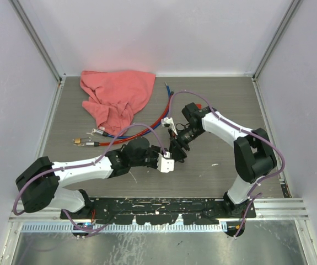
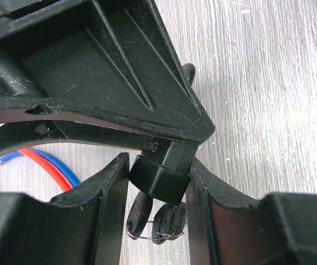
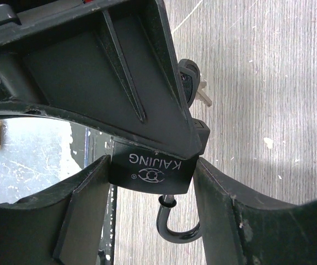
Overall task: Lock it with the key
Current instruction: Pick up the lock from the center of the board.
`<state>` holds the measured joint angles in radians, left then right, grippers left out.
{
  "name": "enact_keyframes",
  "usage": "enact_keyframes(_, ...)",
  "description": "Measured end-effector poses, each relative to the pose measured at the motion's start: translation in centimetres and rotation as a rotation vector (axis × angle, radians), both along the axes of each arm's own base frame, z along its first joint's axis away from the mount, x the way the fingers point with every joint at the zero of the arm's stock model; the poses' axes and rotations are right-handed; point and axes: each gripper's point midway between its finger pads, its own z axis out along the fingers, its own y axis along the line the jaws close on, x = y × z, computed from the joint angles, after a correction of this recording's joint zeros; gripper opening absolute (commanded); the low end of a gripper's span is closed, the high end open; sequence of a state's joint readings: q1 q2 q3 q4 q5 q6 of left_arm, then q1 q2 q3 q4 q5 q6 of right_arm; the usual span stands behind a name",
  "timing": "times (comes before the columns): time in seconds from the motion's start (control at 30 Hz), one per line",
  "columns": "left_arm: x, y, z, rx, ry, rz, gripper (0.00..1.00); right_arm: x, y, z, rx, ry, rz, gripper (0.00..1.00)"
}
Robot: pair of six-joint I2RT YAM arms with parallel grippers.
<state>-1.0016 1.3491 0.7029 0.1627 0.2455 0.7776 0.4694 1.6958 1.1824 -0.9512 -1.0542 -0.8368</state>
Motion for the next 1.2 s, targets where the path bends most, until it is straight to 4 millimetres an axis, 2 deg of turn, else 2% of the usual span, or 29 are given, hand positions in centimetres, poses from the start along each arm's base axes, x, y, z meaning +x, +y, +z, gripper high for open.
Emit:
enact_keyframes(0.2, 0.0, 0.0, 0.0, 0.000, -0.001, -0.001, 0.00, 0.0, 0.0, 0.1, -0.001, 0.000, -0.001, 0.51)
enact_keyframes(0.43, -0.2, 0.3, 0.2, -0.019, 0.026, 0.028, 0.00, 0.2, -0.1, 0.3, 0.011, 0.006, -0.010, 0.71)
enact_keyframes(0.7, -2.0, 3.2, -2.8, -0.009, 0.170, 0.123, 0.00, 1.6, -0.8, 2.5, 0.076, -0.062, -0.058, 0.74)
enact_keyframes(0.83, -2.6, 4.3, -3.3, -0.030, 0.218, 0.170, 0.00, 1.8, -0.9, 3.3, 0.097, -0.094, -0.063, 0.74)
enact_keyframes(1.0, -2.7, 4.9, -2.5, -0.103, 0.271, 0.250, 0.00, 1.8, -1.0, 3.8, 0.147, -0.169, -0.055, 0.74)
enact_keyframes(1.2, -2.3, 5.9, 0.0, -0.325, 0.394, 0.385, 0.00, -0.3, -2.1, 3.9, 0.262, -0.325, -0.009, 0.78)
